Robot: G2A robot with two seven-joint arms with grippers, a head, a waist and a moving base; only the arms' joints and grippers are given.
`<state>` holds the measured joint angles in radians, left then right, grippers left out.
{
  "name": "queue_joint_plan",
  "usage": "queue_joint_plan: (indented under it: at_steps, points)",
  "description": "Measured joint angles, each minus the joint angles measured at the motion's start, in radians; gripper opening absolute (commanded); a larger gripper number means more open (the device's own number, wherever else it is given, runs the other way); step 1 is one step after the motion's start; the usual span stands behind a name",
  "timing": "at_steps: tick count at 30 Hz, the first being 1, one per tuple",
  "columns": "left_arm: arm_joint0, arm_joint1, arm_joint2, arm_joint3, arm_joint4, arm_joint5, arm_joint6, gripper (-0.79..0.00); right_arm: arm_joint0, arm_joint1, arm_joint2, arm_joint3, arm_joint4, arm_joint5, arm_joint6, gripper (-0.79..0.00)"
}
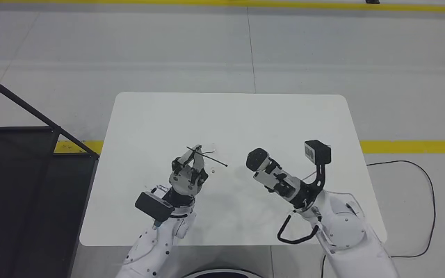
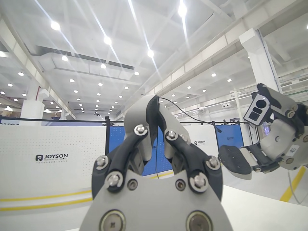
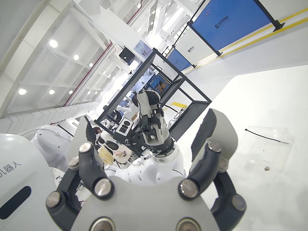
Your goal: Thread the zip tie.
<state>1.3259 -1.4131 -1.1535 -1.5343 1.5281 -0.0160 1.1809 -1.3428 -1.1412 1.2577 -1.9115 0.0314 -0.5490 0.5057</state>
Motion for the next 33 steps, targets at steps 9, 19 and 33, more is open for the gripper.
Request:
queue_joint_plan:
  at_steps: [9,19,33]
  points:
    - [0.018,-0.005,0.035,-0.046,-0.080,-0.069,-0.104,-0.785,0.007,0.000,-0.020,0.015,-0.027,-0.056,0.028,0.000]
    - [0.060,0.001,0.042,-0.139,-0.350,-0.365,-0.364,-0.785,-0.005,-0.016,-0.009,0.104,-0.374,-0.319,-0.196,0.000]
    - [0.082,0.003,0.037,-0.183,-0.525,-0.451,-0.494,-0.785,-0.003,-0.020,-0.004,0.099,-0.500,-0.285,-0.244,0.000]
